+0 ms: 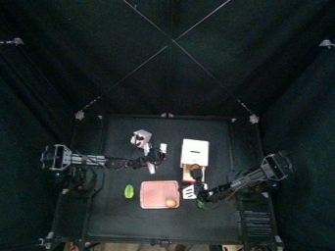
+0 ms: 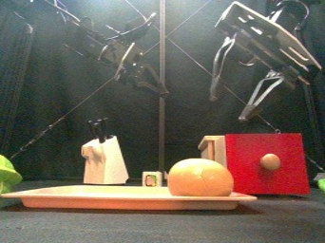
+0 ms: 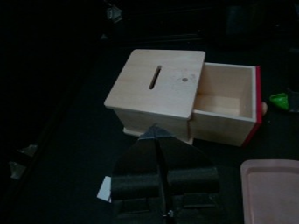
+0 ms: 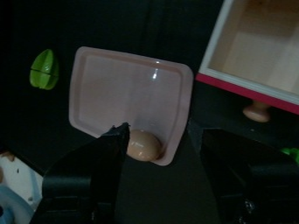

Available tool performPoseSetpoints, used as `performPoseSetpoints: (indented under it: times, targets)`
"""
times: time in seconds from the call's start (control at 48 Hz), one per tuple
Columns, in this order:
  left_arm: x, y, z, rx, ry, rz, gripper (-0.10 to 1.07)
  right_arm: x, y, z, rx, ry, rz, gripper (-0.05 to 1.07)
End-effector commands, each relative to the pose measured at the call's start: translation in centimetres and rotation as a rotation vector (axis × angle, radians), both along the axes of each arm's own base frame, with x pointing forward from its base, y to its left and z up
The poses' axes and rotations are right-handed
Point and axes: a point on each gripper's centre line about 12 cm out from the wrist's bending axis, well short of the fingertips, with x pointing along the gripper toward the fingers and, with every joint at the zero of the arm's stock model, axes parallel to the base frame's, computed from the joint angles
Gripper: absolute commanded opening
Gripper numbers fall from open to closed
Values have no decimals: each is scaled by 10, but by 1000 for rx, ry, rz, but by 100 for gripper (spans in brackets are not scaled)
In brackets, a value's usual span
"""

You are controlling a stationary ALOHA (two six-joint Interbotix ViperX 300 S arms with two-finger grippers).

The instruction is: Grab egg

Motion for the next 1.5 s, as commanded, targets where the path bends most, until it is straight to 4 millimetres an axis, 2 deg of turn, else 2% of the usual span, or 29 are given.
performPoseSetpoints:
  times: [0.0,0.5,0.625,0.75,0.875,1.104,1.292,1.479]
  targets:
    - [-3,1,13,-3,-36,9,9,8,-1,15,6,-62,24,89]
    - [-34,-2,17,-52,-58,37,9,33,-4,10,76,-105,47,89]
    - [-39,-1,18,-53,-66,47,9,39,-4,10,97,-62,33,89]
    - [-40,0,18,-49,-66,56,9,41,-4,7,97,61,17,89]
    - [-40,0,18,-45,-66,58,9,49,-1,6,74,209,118,89]
    - [-40,0,17,-43,-65,55,9,73,12,-5,17,294,387,89]
    - [-41,0,16,-44,-62,56,9,86,14,-17,-49,338,477,89]
    - [-41,0,15,-47,-60,59,9,89,18,-21,-89,347,541,89]
